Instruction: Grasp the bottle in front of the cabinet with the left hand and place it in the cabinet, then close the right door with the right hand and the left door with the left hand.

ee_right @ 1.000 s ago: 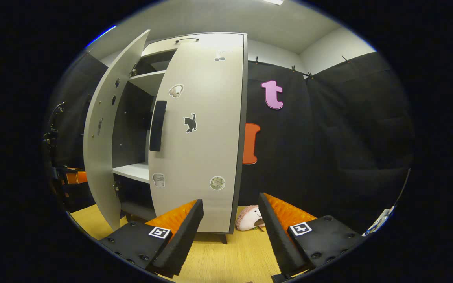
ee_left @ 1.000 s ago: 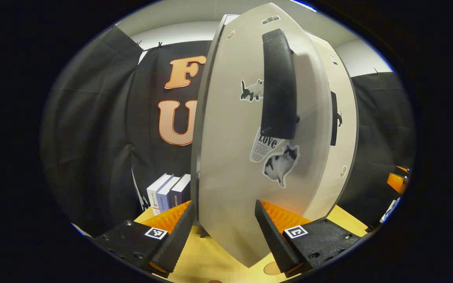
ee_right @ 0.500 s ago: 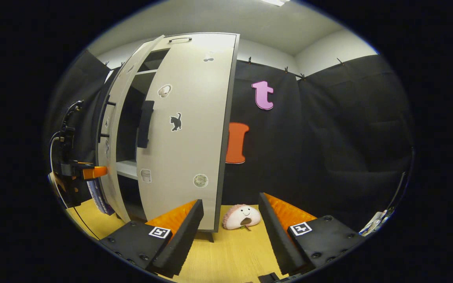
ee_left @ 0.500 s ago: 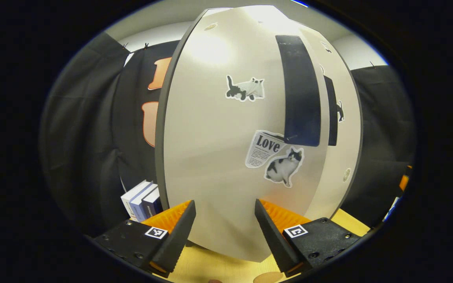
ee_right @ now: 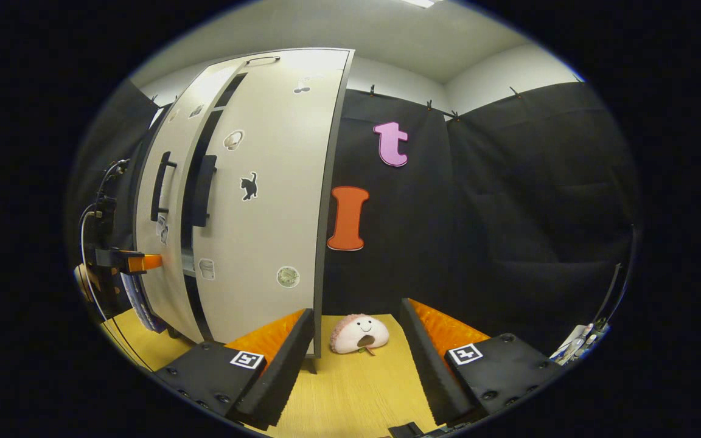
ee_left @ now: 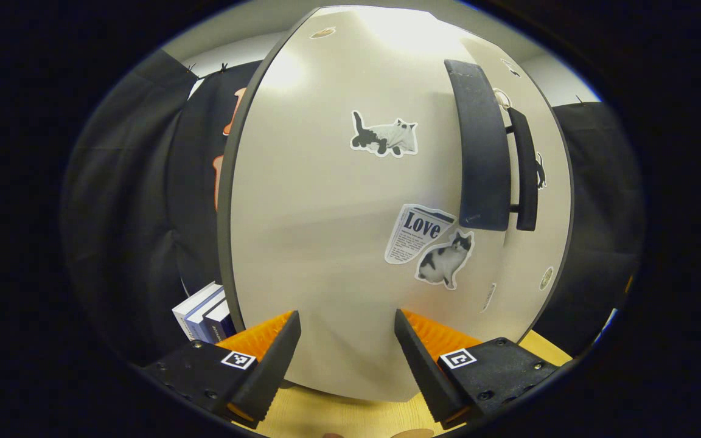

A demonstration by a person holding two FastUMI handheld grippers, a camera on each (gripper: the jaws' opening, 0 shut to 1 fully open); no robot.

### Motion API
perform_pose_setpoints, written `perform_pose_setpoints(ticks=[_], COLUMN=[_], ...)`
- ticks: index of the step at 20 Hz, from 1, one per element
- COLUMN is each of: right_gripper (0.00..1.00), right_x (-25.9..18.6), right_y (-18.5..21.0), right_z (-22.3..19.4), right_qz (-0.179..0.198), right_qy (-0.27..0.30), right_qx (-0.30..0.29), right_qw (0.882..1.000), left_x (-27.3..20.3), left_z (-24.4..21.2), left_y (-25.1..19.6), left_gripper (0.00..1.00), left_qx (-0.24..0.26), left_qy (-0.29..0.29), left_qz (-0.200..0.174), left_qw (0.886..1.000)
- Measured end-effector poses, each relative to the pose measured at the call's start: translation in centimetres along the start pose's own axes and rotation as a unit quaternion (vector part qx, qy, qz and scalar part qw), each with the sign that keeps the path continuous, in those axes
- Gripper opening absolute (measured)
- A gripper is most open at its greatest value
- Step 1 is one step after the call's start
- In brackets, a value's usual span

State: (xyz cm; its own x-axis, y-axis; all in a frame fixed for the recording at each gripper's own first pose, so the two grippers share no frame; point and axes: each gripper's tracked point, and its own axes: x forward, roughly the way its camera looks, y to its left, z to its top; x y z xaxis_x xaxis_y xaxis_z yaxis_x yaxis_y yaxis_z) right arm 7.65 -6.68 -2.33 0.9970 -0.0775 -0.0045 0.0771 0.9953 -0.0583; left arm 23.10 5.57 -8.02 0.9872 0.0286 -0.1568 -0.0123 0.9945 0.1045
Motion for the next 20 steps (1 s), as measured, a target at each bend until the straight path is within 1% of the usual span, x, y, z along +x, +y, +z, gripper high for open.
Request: perform_pose_setpoints(ticks=[5,6,7,9,11,15,20], right_gripper=[0.94,0.94,0.94,0.94,0.94,0.94,0.94], right_x=[0.8,1.0,1.1,1.4,1.6,1.5,0.6], right_y=[0.5,0.6,0.8,1.0,1.3,1.8,2.7], right_z=[0.2,0.3,0.5,0.8,1.2,2.7,3.9], right_qz=[0.007,0.009,0.011,0.014,0.019,0.025,0.041], right_qy=[0.009,0.01,0.011,0.016,0.02,0.015,0.018], right_qx=[0.006,0.008,0.009,0.008,0.007,0.0,0.02], right_qw=[1.0,1.0,1.0,1.0,1.0,1.0,0.999], left_x=[0.0,-0.2,-0.6,-1.8,-3.7,-7.8,-13.6], left_z=[-0.3,-0.1,0.5,1.7,2.7,5.0,8.1], left_y=[0.0,0.2,0.4,0.2,0.0,0.9,3.3], left_gripper=[0.95,0.95,0.95,0.95,0.95,0.95,0.95], left_qx=[-0.003,-0.007,-0.007,-0.006,-0.013,-0.033,-0.023], left_qy=[0.016,0.018,0.013,0.003,0.004,0.003,-0.019], left_qz=[0.002,0.008,0.014,0.009,-0.004,-0.011,-0.011], left_qw=[1.0,1.0,1.0,1.0,1.0,0.999,1.0])
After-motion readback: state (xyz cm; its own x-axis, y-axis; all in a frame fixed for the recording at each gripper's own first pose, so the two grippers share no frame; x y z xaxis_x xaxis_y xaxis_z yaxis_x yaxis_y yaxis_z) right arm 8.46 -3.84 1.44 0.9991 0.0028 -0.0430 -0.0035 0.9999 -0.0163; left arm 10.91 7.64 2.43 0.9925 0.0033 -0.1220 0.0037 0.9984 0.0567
